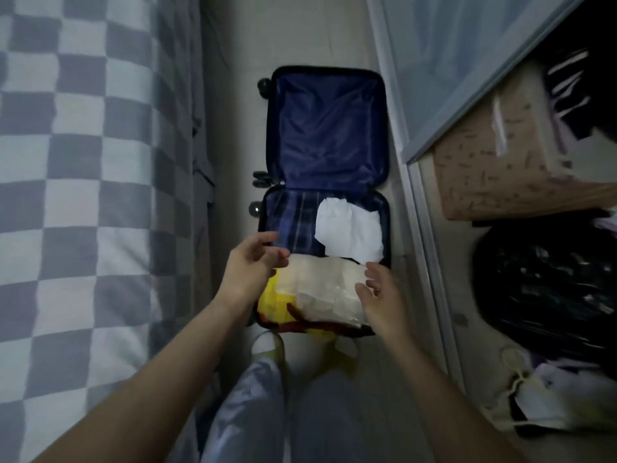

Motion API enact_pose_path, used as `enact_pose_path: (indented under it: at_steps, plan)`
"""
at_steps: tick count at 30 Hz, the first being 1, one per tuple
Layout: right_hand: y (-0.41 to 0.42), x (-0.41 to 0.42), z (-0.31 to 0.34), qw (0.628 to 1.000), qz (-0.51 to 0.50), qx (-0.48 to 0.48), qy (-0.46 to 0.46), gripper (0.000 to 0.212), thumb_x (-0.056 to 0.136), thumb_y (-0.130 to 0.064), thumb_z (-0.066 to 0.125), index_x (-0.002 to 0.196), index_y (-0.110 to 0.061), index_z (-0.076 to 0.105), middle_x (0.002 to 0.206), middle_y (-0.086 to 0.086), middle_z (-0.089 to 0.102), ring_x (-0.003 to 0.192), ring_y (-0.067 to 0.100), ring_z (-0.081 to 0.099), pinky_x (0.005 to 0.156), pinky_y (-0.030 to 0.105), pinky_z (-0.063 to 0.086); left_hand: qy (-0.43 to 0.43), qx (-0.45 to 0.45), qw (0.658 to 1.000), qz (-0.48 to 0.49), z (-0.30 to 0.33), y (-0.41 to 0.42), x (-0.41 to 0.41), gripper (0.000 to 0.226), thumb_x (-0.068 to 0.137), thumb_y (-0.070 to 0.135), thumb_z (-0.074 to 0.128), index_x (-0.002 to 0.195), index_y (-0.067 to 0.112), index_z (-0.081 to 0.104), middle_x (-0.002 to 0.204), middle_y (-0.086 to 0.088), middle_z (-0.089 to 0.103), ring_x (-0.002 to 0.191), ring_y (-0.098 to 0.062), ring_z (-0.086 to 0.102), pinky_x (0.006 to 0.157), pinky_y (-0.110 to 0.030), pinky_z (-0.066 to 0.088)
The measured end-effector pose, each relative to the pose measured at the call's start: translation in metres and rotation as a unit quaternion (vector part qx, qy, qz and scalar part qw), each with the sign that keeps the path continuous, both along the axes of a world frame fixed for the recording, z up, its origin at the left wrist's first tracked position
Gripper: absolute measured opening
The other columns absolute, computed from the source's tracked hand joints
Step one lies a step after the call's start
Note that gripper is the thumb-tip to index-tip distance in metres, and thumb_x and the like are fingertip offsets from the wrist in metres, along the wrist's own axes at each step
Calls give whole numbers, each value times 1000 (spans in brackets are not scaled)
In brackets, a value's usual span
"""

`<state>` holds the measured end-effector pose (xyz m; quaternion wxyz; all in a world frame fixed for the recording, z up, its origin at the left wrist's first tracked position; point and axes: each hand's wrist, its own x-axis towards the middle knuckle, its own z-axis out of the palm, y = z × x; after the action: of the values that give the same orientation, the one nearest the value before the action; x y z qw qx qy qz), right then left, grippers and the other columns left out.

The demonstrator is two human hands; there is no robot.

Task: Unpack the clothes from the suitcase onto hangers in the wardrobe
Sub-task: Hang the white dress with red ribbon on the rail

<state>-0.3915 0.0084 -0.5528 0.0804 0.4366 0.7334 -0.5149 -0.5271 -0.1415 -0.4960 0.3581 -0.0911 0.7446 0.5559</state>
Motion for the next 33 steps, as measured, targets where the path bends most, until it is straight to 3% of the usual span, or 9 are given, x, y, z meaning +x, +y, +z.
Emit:
enact_pose_path:
  at_steps: [7,14,18,20,21,24,29,31,33]
  plan:
    - [7,16,-164,975,183,35,-121,65,88,-22,61,143,-14,29,147,6,32,134,22,31,111,36,27,-76,-37,996,30,-142,-2,23,21,94,2,46,108,15,56,88,-5,66,77,-15,62,72,-25,44]
    - [-5,9,-280,861,411,187,-235,103,78,-54,62,145,-34,-14,154,3,-21,142,28,-17,113,52,-4,-110,-69,991,39,-240,-10,41,23,94,0,43,107,14,57,87,-3,66,77,-15,61,73,-25,44]
    - [-6,9,-318,830,438,243,-246,103,81,-43,65,145,-31,-16,155,7,-13,144,31,-7,112,55,3,-110,-71,991,25,-266,-13,42,25,94,-1,42,106,14,58,88,-5,66,75,-13,61,64,-14,49]
    - [-1,6,-330,857,384,272,-208,71,84,-19,60,144,-22,21,148,10,28,135,29,28,108,45,24,-108,-74,991,20,-277,-15,40,25,94,-1,42,104,15,58,88,-6,66,75,-14,62,61,-11,48]
    - [2,5,-335,900,303,268,-163,49,84,-10,56,131,-17,43,131,9,48,120,27,46,98,38,35,-108,-74,991,19,-279,-15,39,24,94,-1,42,103,15,58,88,-6,66,76,-14,62,62,-13,49]
    - [17,-13,-320,980,48,153,-120,14,89,-7,45,96,-12,56,93,5,58,87,23,53,73,28,36,-102,-82,991,26,-274,-18,37,25,94,-1,43,102,15,59,88,-7,66,80,-18,63,69,-22,47]
    - [58,-28,-240,993,-79,72,-41,12,86,4,44,86,2,56,82,6,56,78,21,52,72,28,40,-99,-83,991,21,-218,-9,33,25,93,-3,42,99,14,59,88,-9,66,79,-20,61,66,-23,45]
    - [63,-24,-202,993,-110,35,-25,20,87,3,41,77,-5,57,79,5,59,80,27,58,77,36,48,-88,-78,993,3,-192,1,29,24,93,0,42,103,14,58,89,-7,66,80,-19,61,67,-23,44]
    - [68,-23,-149,986,-166,-20,23,31,93,1,37,77,-15,56,78,0,58,77,22,58,73,28,49,-76,-63,995,-12,-155,14,24,23,94,2,42,104,16,57,89,-4,66,82,-18,61,69,-24,45]
